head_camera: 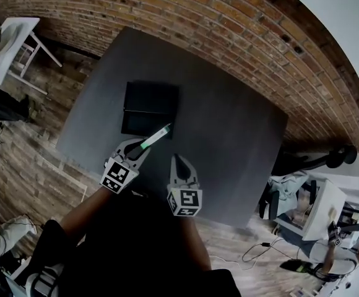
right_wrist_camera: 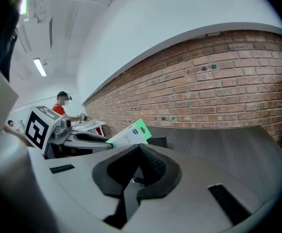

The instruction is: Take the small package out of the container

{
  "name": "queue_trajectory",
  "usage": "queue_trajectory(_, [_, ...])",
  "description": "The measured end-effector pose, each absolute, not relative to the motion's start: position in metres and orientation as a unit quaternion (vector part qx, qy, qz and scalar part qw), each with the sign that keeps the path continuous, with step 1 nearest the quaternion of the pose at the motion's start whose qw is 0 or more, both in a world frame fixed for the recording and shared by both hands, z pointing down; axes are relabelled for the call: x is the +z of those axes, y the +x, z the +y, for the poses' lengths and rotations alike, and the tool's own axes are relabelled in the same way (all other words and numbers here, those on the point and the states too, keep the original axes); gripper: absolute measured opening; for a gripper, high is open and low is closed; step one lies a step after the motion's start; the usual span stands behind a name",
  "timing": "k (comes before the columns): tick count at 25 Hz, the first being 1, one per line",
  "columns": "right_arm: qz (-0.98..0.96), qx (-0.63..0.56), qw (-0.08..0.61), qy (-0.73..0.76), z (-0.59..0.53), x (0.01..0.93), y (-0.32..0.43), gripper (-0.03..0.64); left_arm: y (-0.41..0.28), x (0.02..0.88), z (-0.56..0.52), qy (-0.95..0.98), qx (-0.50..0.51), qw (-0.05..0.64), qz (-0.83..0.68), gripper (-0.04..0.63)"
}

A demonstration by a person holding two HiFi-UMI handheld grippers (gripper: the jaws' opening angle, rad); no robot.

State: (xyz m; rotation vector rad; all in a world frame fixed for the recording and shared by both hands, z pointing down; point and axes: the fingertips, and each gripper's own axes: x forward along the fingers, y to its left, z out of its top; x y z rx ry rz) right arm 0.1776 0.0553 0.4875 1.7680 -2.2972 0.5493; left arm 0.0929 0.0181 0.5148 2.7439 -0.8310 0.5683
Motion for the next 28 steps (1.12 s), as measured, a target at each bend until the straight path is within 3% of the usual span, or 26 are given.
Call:
queue_trajectory(16, [-0.802,0.164,0.088,0.567,0.079,0.467,0.210,0.025,0.115,0.465,0.051,0.909,0.118,0.134,-0.377,0.110])
queue_trajectory(28, [-0.813,0.139,0.065,0.562,0.078,0.424,0.166,0.025,0.048,0.440,0.058,0.888,0.094,0.150,-0.424,0.110])
